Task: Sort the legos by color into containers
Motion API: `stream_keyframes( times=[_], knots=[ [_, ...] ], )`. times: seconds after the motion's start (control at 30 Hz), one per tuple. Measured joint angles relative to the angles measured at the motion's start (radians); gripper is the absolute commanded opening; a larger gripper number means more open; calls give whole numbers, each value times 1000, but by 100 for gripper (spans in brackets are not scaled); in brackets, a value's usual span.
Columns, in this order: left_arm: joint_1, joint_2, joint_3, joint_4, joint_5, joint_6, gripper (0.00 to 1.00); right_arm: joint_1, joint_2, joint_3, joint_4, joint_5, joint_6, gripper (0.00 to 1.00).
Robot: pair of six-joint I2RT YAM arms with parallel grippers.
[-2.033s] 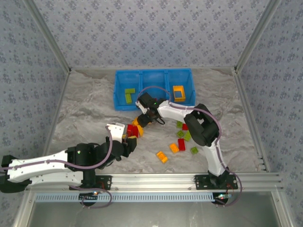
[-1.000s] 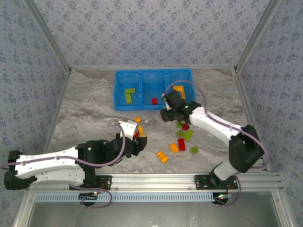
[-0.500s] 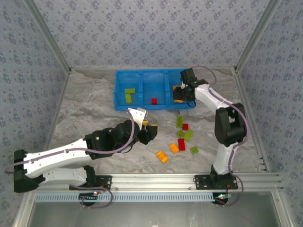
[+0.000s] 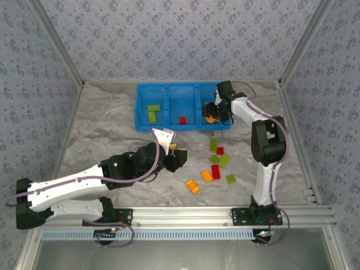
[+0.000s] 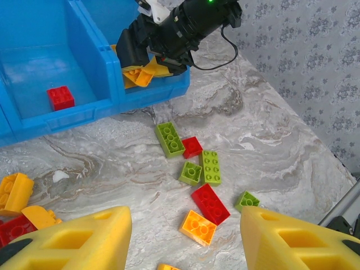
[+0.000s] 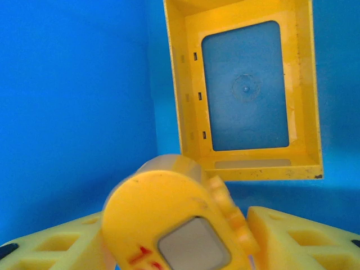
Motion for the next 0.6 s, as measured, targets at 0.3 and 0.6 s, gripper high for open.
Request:
stream_keyframes(
  times=[0.3, 0.6],
  knots=[
    [2, 0, -4, -6, -2, -11, 53, 0, -6, -1, -2, 8, -2, 65],
    [48, 14, -4, -243, -64, -183, 54, 16, -193, -30, -2, 90, -27, 65]
  ],
)
